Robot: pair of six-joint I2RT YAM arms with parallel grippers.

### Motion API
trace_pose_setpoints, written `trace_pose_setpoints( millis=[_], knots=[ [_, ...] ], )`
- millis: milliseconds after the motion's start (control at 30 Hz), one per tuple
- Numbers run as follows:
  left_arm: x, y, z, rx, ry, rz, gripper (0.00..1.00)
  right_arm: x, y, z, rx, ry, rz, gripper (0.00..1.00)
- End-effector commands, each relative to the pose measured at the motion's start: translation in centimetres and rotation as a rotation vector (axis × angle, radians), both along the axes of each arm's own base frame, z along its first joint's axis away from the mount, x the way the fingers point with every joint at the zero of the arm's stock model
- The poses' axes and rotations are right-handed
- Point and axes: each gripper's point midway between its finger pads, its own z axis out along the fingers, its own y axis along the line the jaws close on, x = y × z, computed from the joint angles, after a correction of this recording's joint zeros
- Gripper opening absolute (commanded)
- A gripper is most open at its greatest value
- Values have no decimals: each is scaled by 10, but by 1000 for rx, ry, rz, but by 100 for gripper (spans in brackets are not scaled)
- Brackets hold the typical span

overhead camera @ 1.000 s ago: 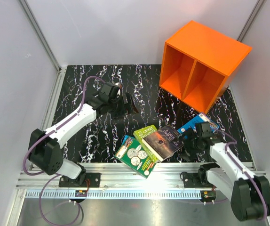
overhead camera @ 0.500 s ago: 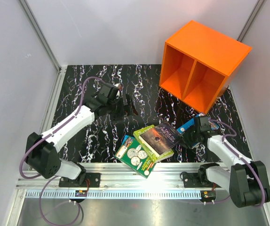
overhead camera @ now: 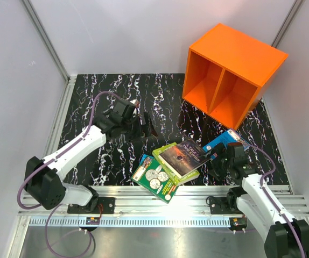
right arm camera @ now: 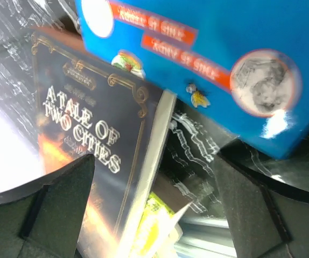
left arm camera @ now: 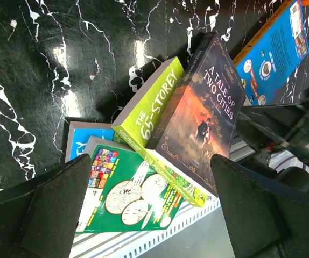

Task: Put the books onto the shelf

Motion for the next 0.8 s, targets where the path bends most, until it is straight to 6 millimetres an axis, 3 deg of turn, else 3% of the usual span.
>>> trace_pose_setpoints(
  millis=[0,300,400,533,567,667,767],
  knots=[
    [-1,-2,16,-20,-53,3,96,1,6,-9,57,-4,-27,100],
    [-6,2,11,-4,-38,1,96,16,12,-31,105,-39,-59,99],
    [-8,0,10,-5,-34,-1,96,22,15,-35,98,-57,-58,94],
    [-8,-2,12,-12,-35,-6,96,26,17,-38,81,-71,-34,72],
    [-8,-3,13,-14,-38,-6,96,25,17,-39,73,-71,-26,61],
    [-9,-2,12,-11,-38,-10,96,20,15,-44,62,-54,-23,47],
    [-9,-3,11,-20,-39,-7,96,20,11,-38,50,-81,-35,26]
  ],
)
